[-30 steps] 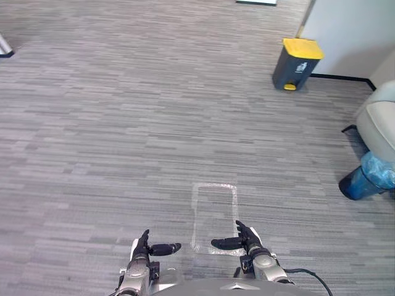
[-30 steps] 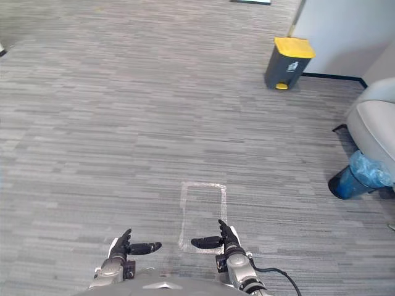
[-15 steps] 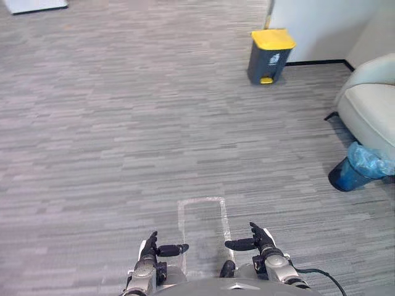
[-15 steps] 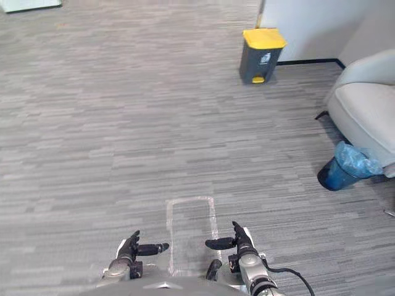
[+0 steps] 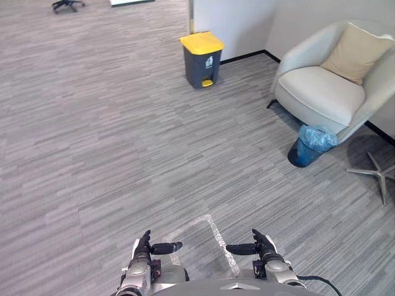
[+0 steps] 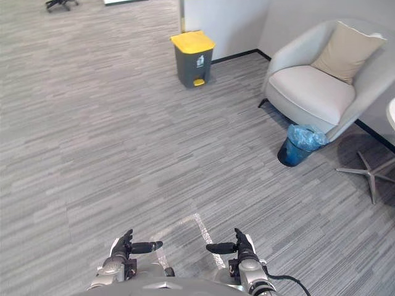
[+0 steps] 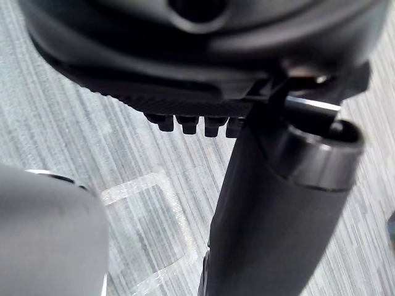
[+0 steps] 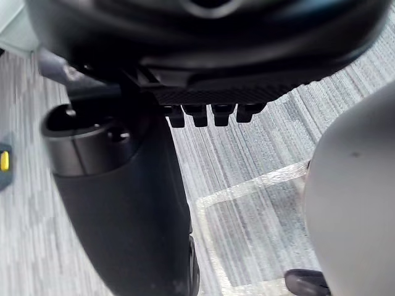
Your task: Organize the slippers on the shoe rack
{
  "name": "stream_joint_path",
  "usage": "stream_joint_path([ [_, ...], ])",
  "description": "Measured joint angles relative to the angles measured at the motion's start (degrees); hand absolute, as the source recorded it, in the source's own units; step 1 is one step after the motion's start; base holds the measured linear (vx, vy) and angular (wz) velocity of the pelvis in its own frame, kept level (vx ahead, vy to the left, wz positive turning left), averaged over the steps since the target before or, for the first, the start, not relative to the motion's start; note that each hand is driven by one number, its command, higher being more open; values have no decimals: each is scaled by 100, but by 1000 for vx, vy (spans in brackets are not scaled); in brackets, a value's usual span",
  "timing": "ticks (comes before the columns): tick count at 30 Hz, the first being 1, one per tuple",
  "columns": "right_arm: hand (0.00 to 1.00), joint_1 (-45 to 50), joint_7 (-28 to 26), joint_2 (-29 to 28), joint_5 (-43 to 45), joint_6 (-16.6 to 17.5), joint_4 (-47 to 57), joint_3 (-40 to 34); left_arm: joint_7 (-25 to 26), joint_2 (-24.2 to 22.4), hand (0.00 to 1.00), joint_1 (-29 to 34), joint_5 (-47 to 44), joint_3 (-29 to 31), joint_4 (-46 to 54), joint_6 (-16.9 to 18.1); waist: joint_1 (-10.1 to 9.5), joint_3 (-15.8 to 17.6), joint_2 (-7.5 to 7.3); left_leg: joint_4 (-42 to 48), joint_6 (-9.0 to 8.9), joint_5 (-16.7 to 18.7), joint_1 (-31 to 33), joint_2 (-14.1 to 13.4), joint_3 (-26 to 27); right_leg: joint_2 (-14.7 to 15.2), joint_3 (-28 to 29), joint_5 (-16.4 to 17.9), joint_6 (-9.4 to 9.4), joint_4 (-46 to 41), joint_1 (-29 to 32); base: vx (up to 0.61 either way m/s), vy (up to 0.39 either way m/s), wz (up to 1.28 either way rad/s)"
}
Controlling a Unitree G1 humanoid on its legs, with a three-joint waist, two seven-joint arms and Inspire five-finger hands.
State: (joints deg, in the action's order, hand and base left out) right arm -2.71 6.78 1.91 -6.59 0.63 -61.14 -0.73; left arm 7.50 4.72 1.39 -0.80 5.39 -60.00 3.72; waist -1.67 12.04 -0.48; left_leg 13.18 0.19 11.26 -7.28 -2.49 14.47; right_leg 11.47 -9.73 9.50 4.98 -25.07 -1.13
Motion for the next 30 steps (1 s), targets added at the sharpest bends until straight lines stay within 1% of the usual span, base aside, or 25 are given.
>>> stream_joint_path([
  [1,100,-65,-7,-42,-2,0,-39,58,6,50,100,34,-1,-2,-13,-2,-1,12,34,-166,5,-3,-168,6,263,269,-887,50,-83,-449,205,46,73,-94],
  [2,100,-91,-21,-81,-7,4,-43,94,6,82,100,31,-2,-3,-39,-4,7,-1,2,-259,4,-3,-243,5,418,403,-1497,102,-171,-528,238,47,24,-103],
  [3,100,-96,-26,-111,-7,4,-46,93,-3,95,100,22,-5,-3,-54,-6,9,-8,-13,-332,0,-5,-250,-3,541,385,-1780,136,-192,-370,247,58,-8,-64],
  [4,100,-97,-28,-113,-7,4,-46,93,-8,100,100,19,-5,-4,-58,-6,10,-10,-16,-345,-4,-8,-245,-4,569,362,-1800,141,-186,-304,250,82,-40,-55],
  [5,100,-111,-29,-97,-7,-4,-54,81,-39,120,100,-18,-4,-8,-111,-8,22,-19,-32,-403,-35,-27,-227,-16,670,254,-1796,145,-181,-65,246,108,-79,-45],
  [7,100,-147,-28,17,-7,-12,-61,74,-70,29,100,-50,-4,-27,-153,-20,77,29,72,-407,-41,-30,-199,-46,695,79,-1729,155,-205,264,181,95,-82,-44],
  [8,100,-142,-28,35,-7,-12,-63,73,-73,20,100,-50,-3,-40,-153,-20,80,28,83,-406,-41,-30,-201,-56,693,62,-1705,153,-207,290,177,61,-49,-25],
  [11,100,-33,-18,112,-5,-12,-105,51,-130,15,100,-40,12,-47,-161,-21,103,13,93,-278,-63,-17,-271,-182,623,-170,-1744,10,-227,827,-188,40,-55,0],
  [12,100,42,-13,123,-5,-12,-108,6,-153,15,100,-40,12,-47,-144,-13,86,9,80,73,-168,47,-168,-335,579,-324,-1787,-114,-225,1203,-391,28,-110,2],
  [13,100,97,-9,158,11,-7,-106,-53,-170,8,100,-53,13,-42,-108,-13,76,3,69,704,-337,153,83,-519,520,-456,-1782,-228,-238,1510,-544,31,-137,-12],
  [14,100,121,5,156,29,-3,-98,-60,-177,-3,100,-65,12,-24,-53,-13,61,2,67,1407,-376,178,377,-703,513,-558,-1704,-299,-269,1705,-624,20,-85,-44],
  [15,100,126,-2,174,48,1,-73,-42,-177,-61,100,-66,9,78,19,-15,26,27,123,2248,-373,174,680,-959,504,-678,-1538,-300,-329,1784,-673,54,-44,-70],
  [16,100,128,5,198,81,6,-41,-42,-170,-111,100,-74,2,114,42,-7,-7,68,219,2867,-338,195,907,-1140,466,-776,-1356,-287,-386,1800,-737,64,10,-79],
  [17,100,117,15,229,148,6,-39,-54,-174,-144,100,-75,-4,143,25,-5,-34,74,244,3064,-335,335,1042,-1147,268,-813,-1228,-276,-405,1795,-753,98,78,-98],
  [18,100,120,43,257,228,-7,-51,-120,-183,-204,100,-80,-36,216,37,-8,-57,94,285,2901,-295,704,1067,-940,-111,-796,-918,-268,-414,1774,-772,89,133,-115],
  [19,100,129,73,245,238,-12,-64,-203,-176,-213,100,-83,-96,215,45,-7,-83,102,281,2626,-264,846,1130,-720,-423,-742,-664,-268,-413,1753,-755,83,157,-130],
  [20,100,132,86,237,249,-15,-69,-249,-174,-215,100,-82,-103,212,71,-6,-88,114,262,2367,-261,891,1206,-543,-663,-690,-461,-261,-402,1715,-724,61,195,-157],
  [21,100,137,99,247,275,-22,-68,-275,-163,-231,100,-61,-144,207,133,1,-113,124,263,1619,-301,833,1306,-245,-1295,-609,-24,-170,-263,1486,-529,46,171,-144],
  [22,100,150,100,270,282,-24,-34,-302,-159,-244,100,-57,-144,205,132,3,-112,114,322,1193,-385,717,1305,-158,-1666,-627,161,-120,-190,1363,-419,120,274,-182],
  [23,100,169,108,308,351,-34,-4,-361,-154,-280,100,-62,-214,205,67,-18,-109,78,410,988,-357,186,1100,-98,-1606,-650,557,-74,-85,1177,-296,146,241,-116],
  [24,100,199,117,281,408,-36,20,-367,-153,-256,100,-54,-204,193,41,-17,-63,45,359,917,-377,201,1057,-76,-1496,-609,601,-76,-86,1189,-301,240,274,-109],
  [25,100,224,131,245,434,-19,17,-362,-146,-235,100,-53,-204,194,9,-4,-64,14,260,903,-313,195,971,-61,-1324,-569,704,-74,-85,1220,-298,230,186,-65],
  [26,100,238,120,213,435,-32,6,-380,-156,-220,100,-61,-242,211,14,-11,-72,10,229,929,-241,224,903,-66,-1149,-552,864,-71,-87,1272,-302,227,151,-70],
  [29,100,285,117,144,435,-33,7,-492,-161,-196,100,-44,-240,193,5,-60,-71,-63,113,754,-241,224,620,9,-985,-521,1034,-75,-84,1313,-342,213,76,-55],
  [30,100,300,117,144,436,-33,4,-501,-164,-197,100,-39,-238,165,2,-67,-67,-66,119,695,-241,224,516,12,-982,-528,1056,-74,-83,1356,-403,130,10,-43],
])
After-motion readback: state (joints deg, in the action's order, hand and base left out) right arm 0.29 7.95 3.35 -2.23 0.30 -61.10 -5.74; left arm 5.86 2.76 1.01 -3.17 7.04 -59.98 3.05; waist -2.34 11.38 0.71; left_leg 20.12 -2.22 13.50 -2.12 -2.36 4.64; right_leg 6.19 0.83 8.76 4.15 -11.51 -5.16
